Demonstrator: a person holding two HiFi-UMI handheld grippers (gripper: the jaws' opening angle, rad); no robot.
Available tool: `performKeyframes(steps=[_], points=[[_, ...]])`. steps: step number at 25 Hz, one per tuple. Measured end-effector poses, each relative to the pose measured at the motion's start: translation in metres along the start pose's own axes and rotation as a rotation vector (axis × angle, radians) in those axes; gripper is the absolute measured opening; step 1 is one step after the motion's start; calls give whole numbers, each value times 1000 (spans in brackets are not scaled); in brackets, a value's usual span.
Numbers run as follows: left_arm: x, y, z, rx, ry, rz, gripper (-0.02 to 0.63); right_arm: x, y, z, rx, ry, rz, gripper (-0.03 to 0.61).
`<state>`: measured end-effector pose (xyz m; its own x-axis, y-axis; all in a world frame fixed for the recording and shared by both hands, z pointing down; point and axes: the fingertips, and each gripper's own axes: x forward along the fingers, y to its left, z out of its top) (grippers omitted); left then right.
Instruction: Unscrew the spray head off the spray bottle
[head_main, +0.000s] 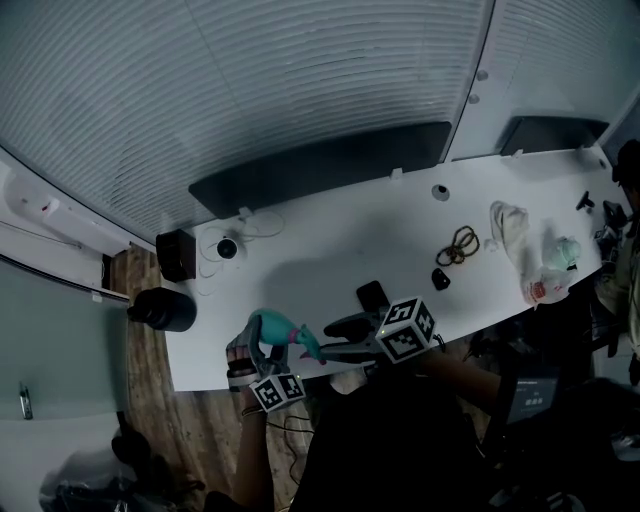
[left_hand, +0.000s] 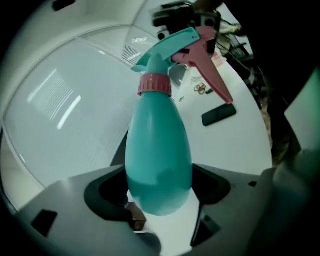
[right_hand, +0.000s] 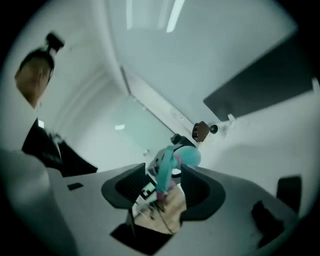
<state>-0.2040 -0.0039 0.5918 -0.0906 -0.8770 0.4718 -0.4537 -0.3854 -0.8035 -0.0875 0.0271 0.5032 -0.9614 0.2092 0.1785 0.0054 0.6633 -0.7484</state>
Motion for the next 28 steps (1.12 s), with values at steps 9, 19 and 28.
performKeyframes(steps=[9,19,28], points=[[11,28,-2,213,98,129,374,-5,10,6,936,-391,229,204],[1,49,21,163,35,237,374,4,-8,22,1067,-561,335,204],[-16,38,52,308,-100,251,374,19,-13,1,901,-407,228,184]])
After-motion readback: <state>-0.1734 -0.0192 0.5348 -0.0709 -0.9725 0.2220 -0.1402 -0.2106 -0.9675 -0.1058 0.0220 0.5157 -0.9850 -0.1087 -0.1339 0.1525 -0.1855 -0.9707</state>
